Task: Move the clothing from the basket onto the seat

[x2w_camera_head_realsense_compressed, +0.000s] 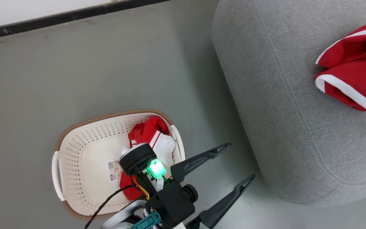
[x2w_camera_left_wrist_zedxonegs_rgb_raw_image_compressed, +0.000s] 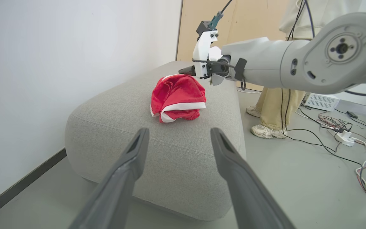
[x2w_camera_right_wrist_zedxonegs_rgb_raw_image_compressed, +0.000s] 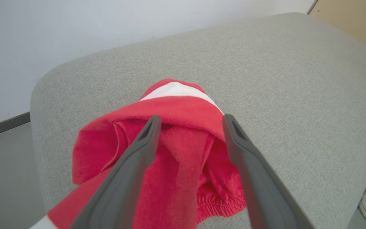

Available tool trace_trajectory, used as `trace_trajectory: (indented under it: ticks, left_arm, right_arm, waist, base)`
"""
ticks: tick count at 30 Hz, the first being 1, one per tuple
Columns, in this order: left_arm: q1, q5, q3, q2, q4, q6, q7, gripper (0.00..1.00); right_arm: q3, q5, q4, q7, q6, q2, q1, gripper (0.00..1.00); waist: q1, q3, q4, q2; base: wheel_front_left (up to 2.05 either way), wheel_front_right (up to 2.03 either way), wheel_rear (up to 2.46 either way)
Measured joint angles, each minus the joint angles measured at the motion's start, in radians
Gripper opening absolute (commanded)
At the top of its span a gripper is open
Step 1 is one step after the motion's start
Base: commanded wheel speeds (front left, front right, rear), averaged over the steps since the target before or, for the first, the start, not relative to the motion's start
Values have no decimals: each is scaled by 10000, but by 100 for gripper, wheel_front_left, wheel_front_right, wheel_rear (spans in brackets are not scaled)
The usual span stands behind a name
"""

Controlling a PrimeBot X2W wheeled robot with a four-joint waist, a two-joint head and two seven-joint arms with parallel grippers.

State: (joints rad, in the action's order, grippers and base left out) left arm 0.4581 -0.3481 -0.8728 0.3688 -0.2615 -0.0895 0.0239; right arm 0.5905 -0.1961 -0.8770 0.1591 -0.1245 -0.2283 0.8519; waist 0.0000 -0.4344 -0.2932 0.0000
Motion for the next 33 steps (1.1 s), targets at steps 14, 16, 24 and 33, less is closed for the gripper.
trace_trajectory:
  ticks: [14, 16, 24, 33]
  left_arm:
    - [-19, -12, 199, -222, 387, 155, -612, 100]
    - [-42, -13, 251, -236, 433, 217, -736, 100]
    - [-329, -102, 439, -245, 650, 497, -1060, 100]
    - [-803, -115, 886, -81, 844, 1014, -1394, 100]
  right_arm:
    - [-832, -73, 583, -1062, 0, 33, 556, 100]
    - [-1007, -73, 621, -1151, 0, 98, 567, 100]
    - [-1772, -151, 744, -1607, 0, 535, 564, 100]
    - [-2382, 6, 1070, -2086, 0, 784, 408, 100]
  waist:
    - [0, 595, 110, 0]
    - [0, 706, 164, 0]
    - [1, 1182, 423, 0]
    - [0, 1725, 847, 0]
  base:
    - [0, 0, 0]
    - [0, 0, 0]
    - [0, 0, 0]
    - [0, 0, 0]
